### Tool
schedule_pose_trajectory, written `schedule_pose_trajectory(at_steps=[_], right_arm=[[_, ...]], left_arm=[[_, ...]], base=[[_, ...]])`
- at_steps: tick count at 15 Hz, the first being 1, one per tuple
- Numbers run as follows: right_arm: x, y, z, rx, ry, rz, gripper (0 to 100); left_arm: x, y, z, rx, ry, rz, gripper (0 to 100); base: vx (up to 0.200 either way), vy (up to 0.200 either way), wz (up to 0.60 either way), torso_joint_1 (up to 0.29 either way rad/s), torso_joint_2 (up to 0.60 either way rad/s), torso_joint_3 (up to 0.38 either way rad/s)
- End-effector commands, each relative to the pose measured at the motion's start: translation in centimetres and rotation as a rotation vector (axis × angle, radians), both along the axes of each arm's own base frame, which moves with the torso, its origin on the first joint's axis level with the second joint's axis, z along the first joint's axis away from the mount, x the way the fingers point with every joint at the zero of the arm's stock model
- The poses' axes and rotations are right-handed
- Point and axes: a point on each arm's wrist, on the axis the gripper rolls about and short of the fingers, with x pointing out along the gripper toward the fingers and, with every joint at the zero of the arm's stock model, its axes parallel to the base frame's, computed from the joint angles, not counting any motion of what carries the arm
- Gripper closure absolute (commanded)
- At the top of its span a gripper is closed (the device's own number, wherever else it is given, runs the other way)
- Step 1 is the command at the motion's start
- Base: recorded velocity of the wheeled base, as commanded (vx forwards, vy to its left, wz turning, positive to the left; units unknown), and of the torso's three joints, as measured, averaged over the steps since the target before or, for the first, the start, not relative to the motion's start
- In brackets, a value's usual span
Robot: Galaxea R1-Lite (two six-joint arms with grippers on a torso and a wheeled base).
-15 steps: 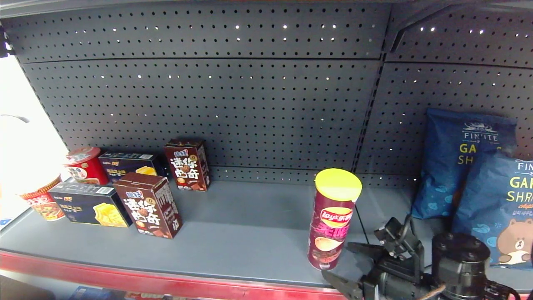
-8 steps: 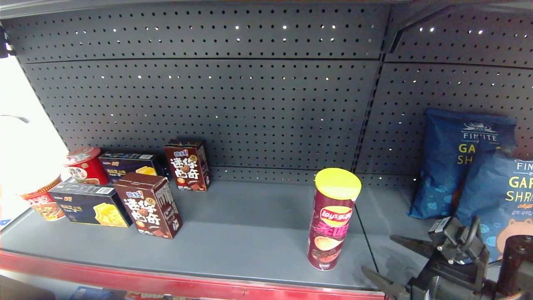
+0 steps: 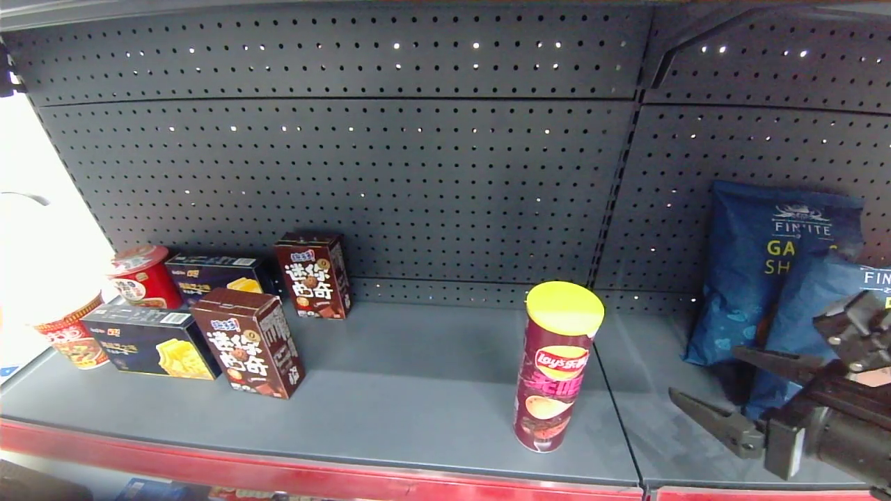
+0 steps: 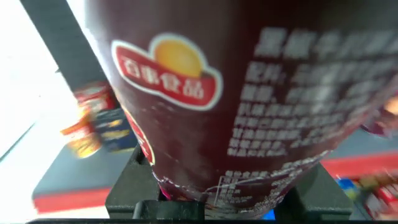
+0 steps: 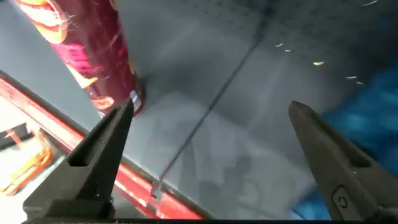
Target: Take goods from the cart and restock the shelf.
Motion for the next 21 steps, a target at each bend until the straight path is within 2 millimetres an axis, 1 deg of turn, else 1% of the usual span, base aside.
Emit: schedule_pose_trajectory(at_steps=[1,2,4,5,7,8,10,12,13,14,15,16,17,20,21], right_arm=[[-4.9,-2.1,2.5,0.04,-0.109,-0.033,0],[-6.8,-3.0,2.3,0.033,-0.104,-0.028,0],[-9.0,-4.4,1.9,0.036,-0.125,-0.083,0],[-9.5,-4.8,1.9,0.043,-0.139,-0.106,0],[-10.9,-5.9,1.4,0.055,-0.166,-0.213,0],[-11.5,-6.2,0.7,0.061,-0.183,-0.247,0],[-13.2,-6.9,-1.4,0.083,-0.226,-0.263,0],[-14.3,-7.3,-3.4,0.096,-0.262,-0.281,0],[-15.2,-7.6,-5.0,0.11,-0.305,-0.294,0],[-15.9,-7.8,-6.5,0.127,-0.339,-0.294,0],[-16.1,-7.9,-7.4,0.134,-0.352,-0.293,0],[-15.7,-7.8,-8.9,0.105,-0.321,-0.305,0],[-15.8,-7.7,-8.9,0.093,-0.319,-0.295,0],[-15.8,-7.7,-9.0,0.082,-0.317,-0.294,0],[-15.8,-7.7,-9.0,0.083,-0.316,-0.294,0]], left_arm=[[2.1,-0.6,0.6,0.027,0.078,-0.065,100],[2.7,-0.8,0.8,0.032,0.097,-0.089,100],[3.6,-1.1,0.9,0.04,0.13,-0.128,100],[3.9,-1.2,1.0,0.042,0.142,-0.139,100],[4.8,-1.6,1.3,0.049,0.169,-0.211,100],[5.6,-1.9,1.6,0.053,0.192,-0.219,100],[7.5,-2.5,2.4,0.048,0.175,-0.225,100],[8.9,-2.9,2.7,0.043,0.154,-0.228,100],[9.5,-3.1,2.9,0.043,0.152,-0.228,100],[9.6,-3.1,2.9,0.042,0.149,-0.228,100],[9.6,-3.1,2.8,0.042,0.151,-0.228,100],[9.7,-3.2,2.8,0.046,0.156,-0.235,100],[9.8,-3.3,2.8,0.045,0.158,-0.249,100],[11.2,-4.0,3.5,0.055,0.174,-0.272,100],[11.3,-4.1,3.6,0.057,0.174,-0.275,100]], base=[[0.0,0.0,0.0,0.0,0.0,0.0],[0.0,0.0,0.0,0.0,0.0,0.0],[0.0,0.0,0.0,0.0,0.0,0.0],[0.0,0.0,0.0,0.0,0.0,0.0],[0.0,0.0,0.0,0.0,0.0,0.0],[0.0,0.0,0.0,0.0,0.0,0.0],[0.0,0.0,0.0,0.0,0.0,0.0],[0.0,0.0,0.0,0.0,0.0,0.0],[0.0,0.0,0.0,0.0,0.0,0.0],[0.0,0.0,0.0,0.0,0.0,0.0],[0.0,0.0,0.0,0.0,0.0,0.0],[0.0,0.0,0.0,0.0,0.0,0.0],[0.0,0.0,0.0,0.0,0.0,0.0],[0.0,0.0,0.0,0.0,0.0,0.0],[0.0,0.0,0.0,0.0,0.0,0.0]])
